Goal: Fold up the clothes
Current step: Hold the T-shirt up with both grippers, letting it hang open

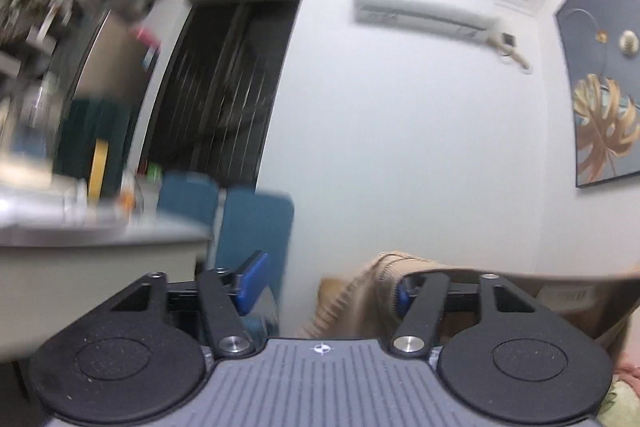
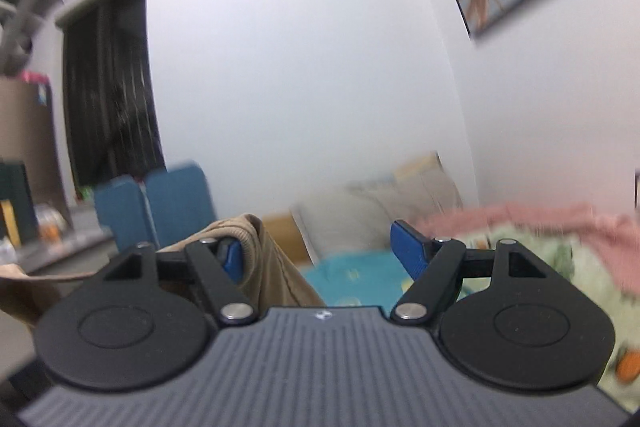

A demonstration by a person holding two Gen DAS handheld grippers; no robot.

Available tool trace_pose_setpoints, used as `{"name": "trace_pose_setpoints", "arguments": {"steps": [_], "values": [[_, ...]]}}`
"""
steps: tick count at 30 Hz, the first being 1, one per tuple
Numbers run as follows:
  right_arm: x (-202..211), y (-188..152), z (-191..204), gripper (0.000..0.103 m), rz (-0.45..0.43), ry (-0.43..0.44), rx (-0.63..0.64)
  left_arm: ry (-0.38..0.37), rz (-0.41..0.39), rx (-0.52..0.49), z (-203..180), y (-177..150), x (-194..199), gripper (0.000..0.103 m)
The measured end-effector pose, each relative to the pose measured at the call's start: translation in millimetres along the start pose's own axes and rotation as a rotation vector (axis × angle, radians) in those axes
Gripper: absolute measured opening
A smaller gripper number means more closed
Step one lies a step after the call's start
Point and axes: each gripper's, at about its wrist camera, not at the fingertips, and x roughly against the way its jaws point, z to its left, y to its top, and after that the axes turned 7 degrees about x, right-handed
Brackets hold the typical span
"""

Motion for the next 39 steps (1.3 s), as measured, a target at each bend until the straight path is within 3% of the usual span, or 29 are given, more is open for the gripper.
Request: {"name": "trace_pose_setpoints", "arguments": {"steps": [5, 7, 12, 16, 19, 23, 30, 39], "values": [[57, 83, 5, 0.075, -0.063, 0.011, 0.019, -0.054, -0.091, -0.056, -23, 81, 36, 0.071], [84, 107, 6, 0.075, -0.101, 0.018, 0.049, -0.074, -0.100, -0.025, -27, 107, 53, 0.077], [137, 146, 0, 0.078, -0.127, 0.056, 0.057, -0.129, -0.122, 0.012, -30, 163, 105, 0.079], [166, 168, -7, 0.078, -0.120, 0.073, 0.054, -0.157, -0.119, 0.028, -38, 188, 135, 0.081], [161, 172, -13, 0.078, -0.090, 0.074, 0.049, -0.154, -0.075, 0.048, -40, 189, 123, 0.082], [123, 156, -10, 0.078, -0.027, 0.021, 0.101, -0.124, 0.032, 0.048, -38, 159, 58, 0.082], [-12, 82, -30, 0.078, 0.148, -0.036, 0.057, -0.057, 0.219, 0.015, -42, 51, -81, 0.082], [-196, -16, -48, 0.078, 0.260, -0.065, 0.036, 0.052, 0.280, -0.055, -44, -73, -249, 0.085]]}}
